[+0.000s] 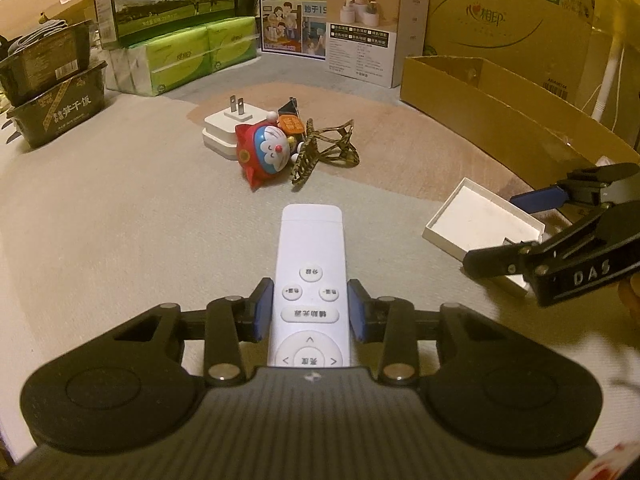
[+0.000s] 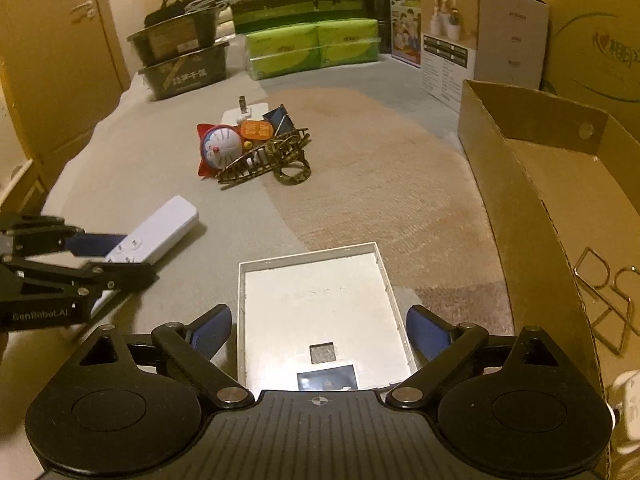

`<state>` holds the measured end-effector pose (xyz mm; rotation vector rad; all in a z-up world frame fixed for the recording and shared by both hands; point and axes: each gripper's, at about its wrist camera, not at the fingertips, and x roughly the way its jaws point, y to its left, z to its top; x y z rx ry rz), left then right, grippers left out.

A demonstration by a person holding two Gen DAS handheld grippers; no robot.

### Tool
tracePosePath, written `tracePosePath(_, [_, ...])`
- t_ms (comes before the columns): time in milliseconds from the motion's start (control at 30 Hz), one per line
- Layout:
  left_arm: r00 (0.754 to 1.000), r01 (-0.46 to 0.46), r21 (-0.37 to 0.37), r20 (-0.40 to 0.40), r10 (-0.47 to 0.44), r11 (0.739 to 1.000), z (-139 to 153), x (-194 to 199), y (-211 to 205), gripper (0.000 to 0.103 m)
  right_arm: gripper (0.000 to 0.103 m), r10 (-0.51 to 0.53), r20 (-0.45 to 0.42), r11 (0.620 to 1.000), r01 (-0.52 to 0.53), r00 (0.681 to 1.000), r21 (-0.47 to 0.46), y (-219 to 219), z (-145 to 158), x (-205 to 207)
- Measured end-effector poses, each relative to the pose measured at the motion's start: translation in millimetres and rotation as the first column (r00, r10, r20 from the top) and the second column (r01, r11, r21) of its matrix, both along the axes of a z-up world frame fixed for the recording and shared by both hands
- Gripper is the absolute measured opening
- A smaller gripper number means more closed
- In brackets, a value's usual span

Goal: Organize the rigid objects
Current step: 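Lift the remote with the left tool while the right tool carries the lid toward the box, then carry the remote with the left tool while the right tool carries the lid over the cardboard box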

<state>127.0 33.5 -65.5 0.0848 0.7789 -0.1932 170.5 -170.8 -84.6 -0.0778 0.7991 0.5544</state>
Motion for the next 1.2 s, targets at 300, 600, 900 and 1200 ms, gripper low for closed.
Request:
tracePosePath(300, [1.000,-0.030,0.017,0.002,0.030,0.999,-0.9,-1.8,-4.6,0.036,0.086,0.024,0.043,0.999,-0.022,0.999,-0.039,4.7,-2.8,-3.4])
tracePosePath(600, [0.995,-0.097,0.026,-0.029,0.098,0.995,9.2,-13.8,-11.9,0.035,0.086,-0.031,0.054,0.999,0.032,0.998,-0.018,-3.7,12.0,-18.5])
tracePosePath(900, [0.993,-0.121,0.000,0.001,0.121,0.993,38.8,-41.2,-27.1,0.035,0.086,-0.080,0.101,0.996,0.077,0.992,0.034,-19.5,43.0,-49.1])
tracePosePath(1200, [0.992,-0.122,-0.060,0.030,0.124,0.991,72.7,-64.7,-49.6,0.035,0.086,-0.137,0.128,0.989,0.129,0.982,0.070,-43.0,72.1,-82.8])
